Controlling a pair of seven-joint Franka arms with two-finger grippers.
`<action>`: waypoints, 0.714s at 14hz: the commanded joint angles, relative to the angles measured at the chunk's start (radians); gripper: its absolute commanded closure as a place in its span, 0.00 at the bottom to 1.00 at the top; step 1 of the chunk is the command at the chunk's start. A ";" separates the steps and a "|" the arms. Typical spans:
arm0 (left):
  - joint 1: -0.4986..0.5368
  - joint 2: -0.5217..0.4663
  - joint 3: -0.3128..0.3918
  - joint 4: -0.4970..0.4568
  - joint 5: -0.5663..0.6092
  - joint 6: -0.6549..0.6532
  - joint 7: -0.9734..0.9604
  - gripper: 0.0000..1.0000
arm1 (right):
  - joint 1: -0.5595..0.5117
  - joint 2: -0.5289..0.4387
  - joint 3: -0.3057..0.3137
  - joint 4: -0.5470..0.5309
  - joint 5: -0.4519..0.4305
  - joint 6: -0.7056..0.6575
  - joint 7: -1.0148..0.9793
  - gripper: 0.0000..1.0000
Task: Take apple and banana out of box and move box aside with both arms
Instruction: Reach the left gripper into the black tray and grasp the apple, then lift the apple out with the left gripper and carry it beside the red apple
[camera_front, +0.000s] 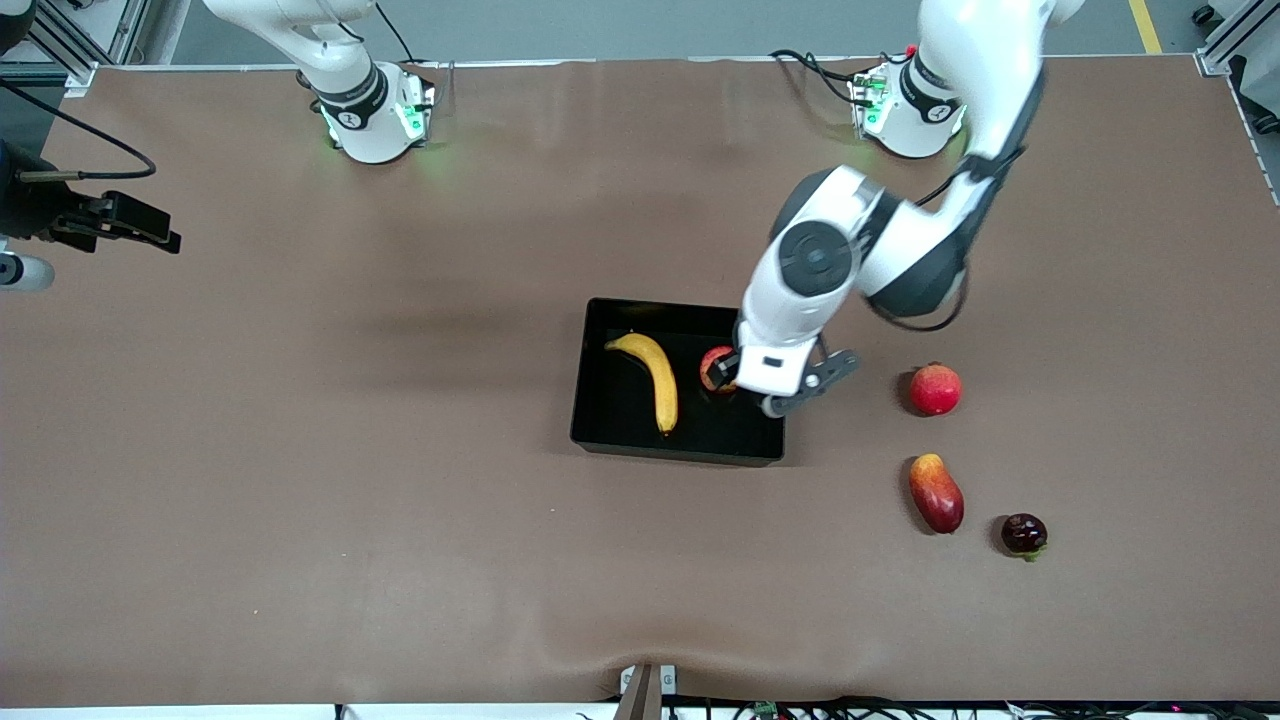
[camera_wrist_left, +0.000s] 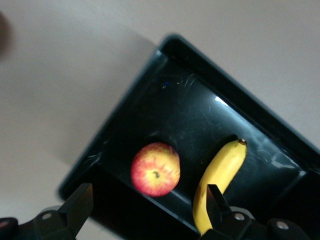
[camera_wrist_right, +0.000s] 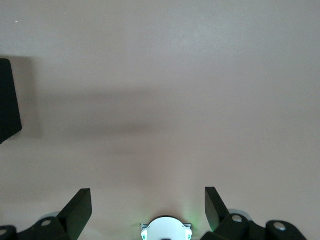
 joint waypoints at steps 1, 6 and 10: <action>-0.026 0.078 0.006 0.003 0.032 0.067 -0.032 0.00 | 0.000 0.010 0.000 0.017 0.024 -0.003 -0.004 0.00; -0.045 0.145 0.006 -0.024 0.046 0.117 -0.033 0.00 | 0.000 0.032 0.000 0.019 0.023 0.174 -0.010 0.00; -0.045 0.164 0.004 -0.026 0.045 0.126 -0.036 0.45 | 0.006 0.085 0.003 0.012 0.020 0.224 -0.026 0.00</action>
